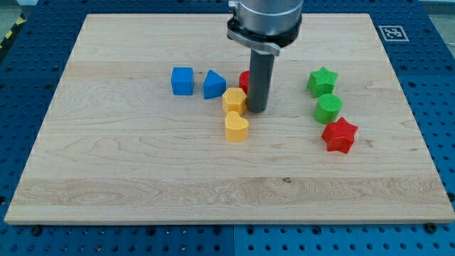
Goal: Nudge the blue triangle
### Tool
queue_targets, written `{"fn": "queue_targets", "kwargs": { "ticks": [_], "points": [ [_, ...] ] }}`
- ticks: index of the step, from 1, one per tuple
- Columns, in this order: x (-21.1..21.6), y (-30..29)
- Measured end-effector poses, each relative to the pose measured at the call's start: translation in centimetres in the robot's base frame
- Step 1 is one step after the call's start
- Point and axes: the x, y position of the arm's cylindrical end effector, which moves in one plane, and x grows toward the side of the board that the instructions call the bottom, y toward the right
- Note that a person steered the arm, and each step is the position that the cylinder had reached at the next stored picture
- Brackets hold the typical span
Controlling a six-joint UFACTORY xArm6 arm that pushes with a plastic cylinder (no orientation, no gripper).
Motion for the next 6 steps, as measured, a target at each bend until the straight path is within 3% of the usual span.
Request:
{"fn": "queue_targets", "kwargs": {
  "ticks": [4,6],
  "points": [
    [-5.4,-1.3],
    [-8.8,-8.5]
  ]
}}
